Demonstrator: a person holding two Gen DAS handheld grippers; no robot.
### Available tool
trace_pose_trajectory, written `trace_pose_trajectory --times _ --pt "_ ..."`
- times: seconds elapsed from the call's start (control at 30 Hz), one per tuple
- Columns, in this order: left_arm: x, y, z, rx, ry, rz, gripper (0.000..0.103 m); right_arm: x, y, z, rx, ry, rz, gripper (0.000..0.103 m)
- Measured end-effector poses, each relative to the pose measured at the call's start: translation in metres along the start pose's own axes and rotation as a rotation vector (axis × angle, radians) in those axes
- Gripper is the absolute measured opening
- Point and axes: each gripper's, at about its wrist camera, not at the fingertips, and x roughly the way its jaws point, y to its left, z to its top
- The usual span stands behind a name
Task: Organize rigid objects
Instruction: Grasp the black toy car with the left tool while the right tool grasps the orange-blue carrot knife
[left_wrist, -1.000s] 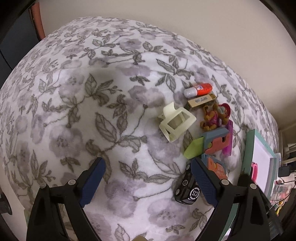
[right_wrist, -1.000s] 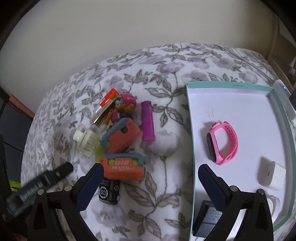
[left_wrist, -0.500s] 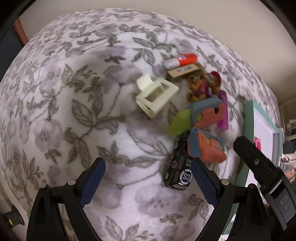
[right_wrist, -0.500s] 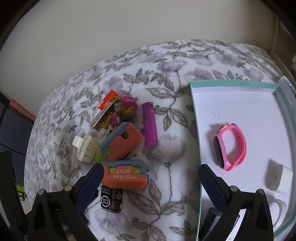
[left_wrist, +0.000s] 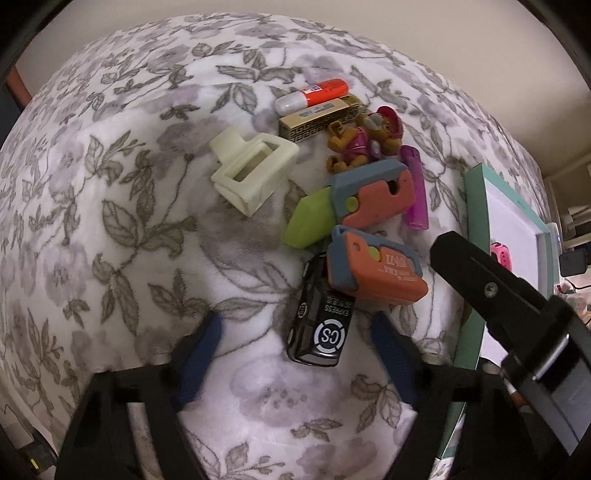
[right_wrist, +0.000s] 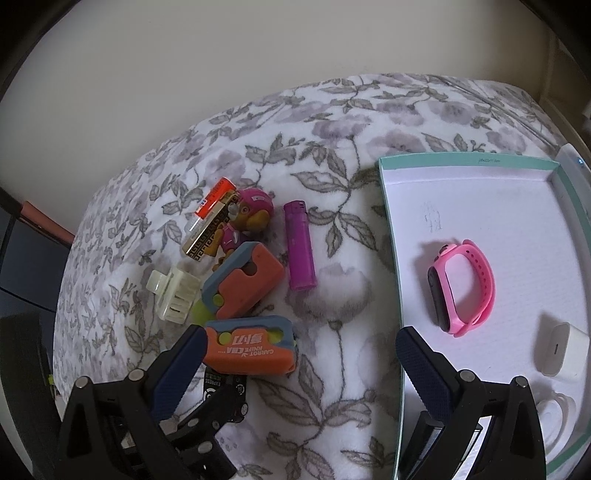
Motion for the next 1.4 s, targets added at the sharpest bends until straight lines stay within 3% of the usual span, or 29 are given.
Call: trace_pose_trajectory --times 0.13,0.23,0.37,1.0,1.2,1.4 --pt "-0.002 0.000 0.000 0.003 -0.001 -0.013 0.066 0.001 0.002 0.000 0.000 0.002 0.005 0.103" --pt "-0.004 -0.002 -0.001 0.014 -0.008 -0.021 0.048 0.004 0.003 -0.001 0.004 0.013 0.018 0.103" --pt "-0.004 -0.004 -0.001 0.022 -0.008 -0.036 0.040 0.006 0.003 -0.002 0.011 0.021 0.032 0.100" --pt "0.010 0.000 -0.002 0.002 0.038 -0.068 0.042 0.034 0.024 -0.010 -0.003 0.118 0.175 0.082" --pt "0.012 -0.002 -0.003 0.016 0.036 -0.052 0.043 0.039 0.024 -0.011 0.002 0.121 0.157 0.075" --pt "0.010 -0.002 -0.002 -0.001 0.033 -0.031 0.042 0.037 0.019 -0.010 0.011 0.110 0.138 0.075"
